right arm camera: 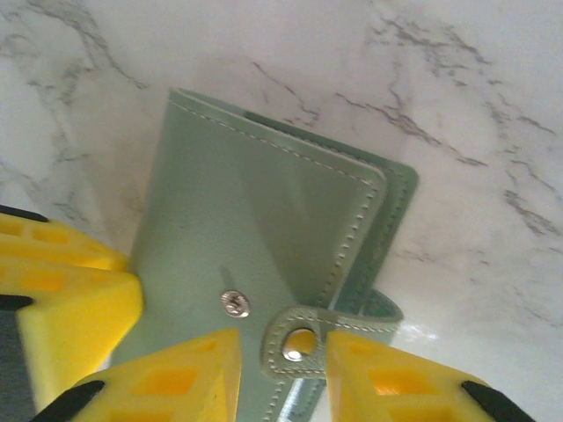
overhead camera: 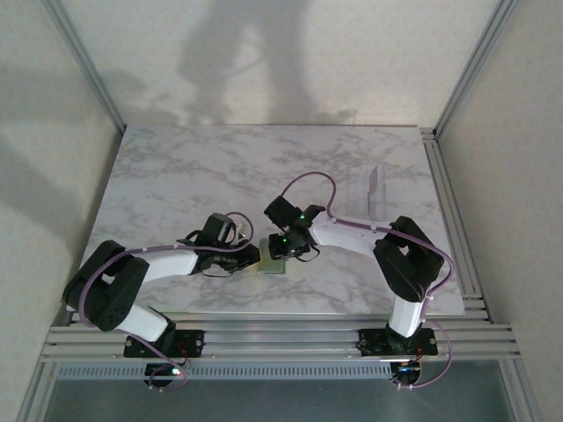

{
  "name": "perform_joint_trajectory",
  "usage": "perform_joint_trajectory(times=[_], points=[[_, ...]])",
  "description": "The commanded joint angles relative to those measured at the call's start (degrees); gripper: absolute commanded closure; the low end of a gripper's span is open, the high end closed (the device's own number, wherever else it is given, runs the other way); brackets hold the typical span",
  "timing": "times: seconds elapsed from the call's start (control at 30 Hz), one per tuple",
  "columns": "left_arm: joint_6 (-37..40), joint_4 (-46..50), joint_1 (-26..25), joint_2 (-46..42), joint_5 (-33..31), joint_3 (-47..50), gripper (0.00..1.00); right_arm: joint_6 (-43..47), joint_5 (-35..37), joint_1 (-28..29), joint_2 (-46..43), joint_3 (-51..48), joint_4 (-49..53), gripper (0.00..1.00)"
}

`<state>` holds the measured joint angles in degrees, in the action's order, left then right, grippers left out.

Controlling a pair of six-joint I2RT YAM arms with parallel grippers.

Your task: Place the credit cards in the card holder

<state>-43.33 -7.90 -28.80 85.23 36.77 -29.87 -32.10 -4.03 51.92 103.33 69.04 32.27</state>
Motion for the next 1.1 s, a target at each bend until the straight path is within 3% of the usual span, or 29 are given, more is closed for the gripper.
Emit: perform_joint_trajectory(times=[0.0, 0.2, 0.5, 0.57, 0.73, 1.07], points=[[0.09, -0.70, -0.57, 0.73, 1.11, 0.02, 0.85, 1.25, 2.35, 0.96, -0.62, 1.86, 3.19, 0.71], [0.14, -0.78, -0.56, 0.74, 1.02, 0.18, 0.85, 0.98, 2.71, 1.11, -0.89, 1.56, 2.19, 0.87], [0.13, -0.88, -0.56, 1.01, 1.11, 0.09, 0.85, 0.80, 5.05, 1.06, 0.60, 3.29, 3.91, 0.99], [0.11, -0.89, -0.57, 1.15, 1.12, 0.21, 0.85, 0.81, 5.44, 1.08, 0.56, 3.37, 4.03, 0.97], [0.18, -1.06, -0.57, 1.48, 1.19, 0.30, 0.85, 0.98, 5.97, 1.11, 0.72, 3.38, 4.11, 0.78], [0.11, -1.42, -0.56, 1.78, 1.37, 0.35, 0.85, 1.16, 5.54, 1.08, 2.10, 4.20, 3.68, 0.80]])
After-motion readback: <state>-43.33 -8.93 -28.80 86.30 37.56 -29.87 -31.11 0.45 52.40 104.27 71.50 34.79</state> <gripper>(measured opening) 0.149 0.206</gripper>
